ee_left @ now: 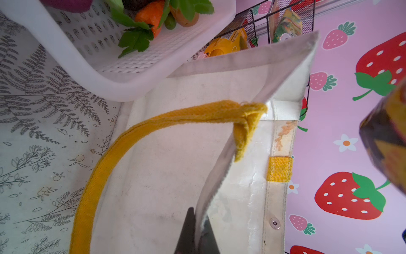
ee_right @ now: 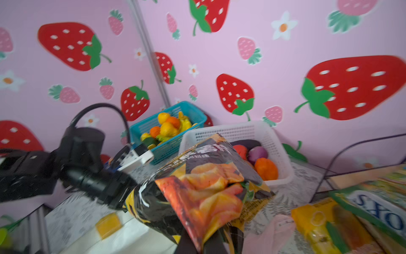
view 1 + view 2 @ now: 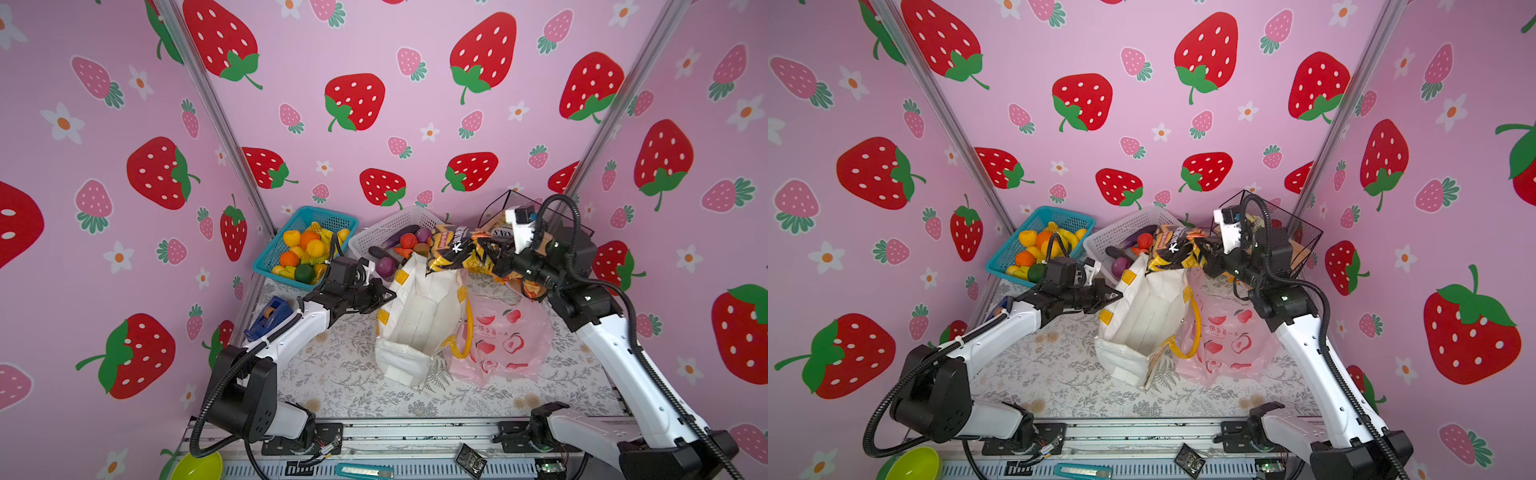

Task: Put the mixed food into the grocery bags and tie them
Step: 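Carry the dark chip bag into the held-open tote and release it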

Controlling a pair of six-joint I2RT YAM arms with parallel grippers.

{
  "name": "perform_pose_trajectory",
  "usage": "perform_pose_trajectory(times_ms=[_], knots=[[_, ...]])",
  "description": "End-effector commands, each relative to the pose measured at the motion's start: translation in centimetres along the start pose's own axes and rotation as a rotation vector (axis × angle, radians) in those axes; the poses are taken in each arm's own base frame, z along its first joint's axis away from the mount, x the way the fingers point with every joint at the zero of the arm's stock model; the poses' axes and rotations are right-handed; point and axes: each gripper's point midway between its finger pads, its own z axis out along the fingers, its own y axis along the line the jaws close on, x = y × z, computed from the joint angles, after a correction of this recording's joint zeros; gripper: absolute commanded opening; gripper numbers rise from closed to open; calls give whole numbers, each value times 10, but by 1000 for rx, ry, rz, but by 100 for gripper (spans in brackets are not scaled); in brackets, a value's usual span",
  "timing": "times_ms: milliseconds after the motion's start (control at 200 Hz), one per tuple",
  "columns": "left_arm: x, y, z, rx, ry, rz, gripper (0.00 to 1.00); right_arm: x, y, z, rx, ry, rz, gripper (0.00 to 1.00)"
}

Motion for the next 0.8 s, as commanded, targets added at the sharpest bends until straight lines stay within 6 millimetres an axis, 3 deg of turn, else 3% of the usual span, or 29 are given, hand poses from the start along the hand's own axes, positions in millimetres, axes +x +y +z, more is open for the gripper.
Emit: perform_pose_trajectory(times_ms=[0,110,205,260,320,410,440,500,585,700,755,795], knots=[[-1,3,-1,-26,-7,1,0,46,36,9,-142,148,-52,0],[-1,3,0,-27,-5,-2,0,95,47,27,-173,294,-77,0],[-2,2,0,-26,-7,0,0,127,37,52,-115,382,-75,0],[-2,2,0,-25,-9,1,0,143,25,68,-56,424,-60,14],[0,2,1,-25,-3,1,0,154,21,80,-39,460,-32,40],[1,2,2,-26,2,0,0,139,26,83,-67,416,-24,74],[1,2,2,-27,3,1,0,130,24,81,-54,385,-29,79],[2,2,2,-27,4,2,0,106,14,70,-8,308,-24,83],[2,1,2,-25,3,5,0,76,-22,50,84,202,58,83],[2,1,3,-21,8,4,0,59,-77,26,231,121,159,82],[2,1,3,-21,7,2,0,55,-79,24,227,99,157,80],[2,1,3,-20,7,3,0,54,-68,28,163,98,143,80]])
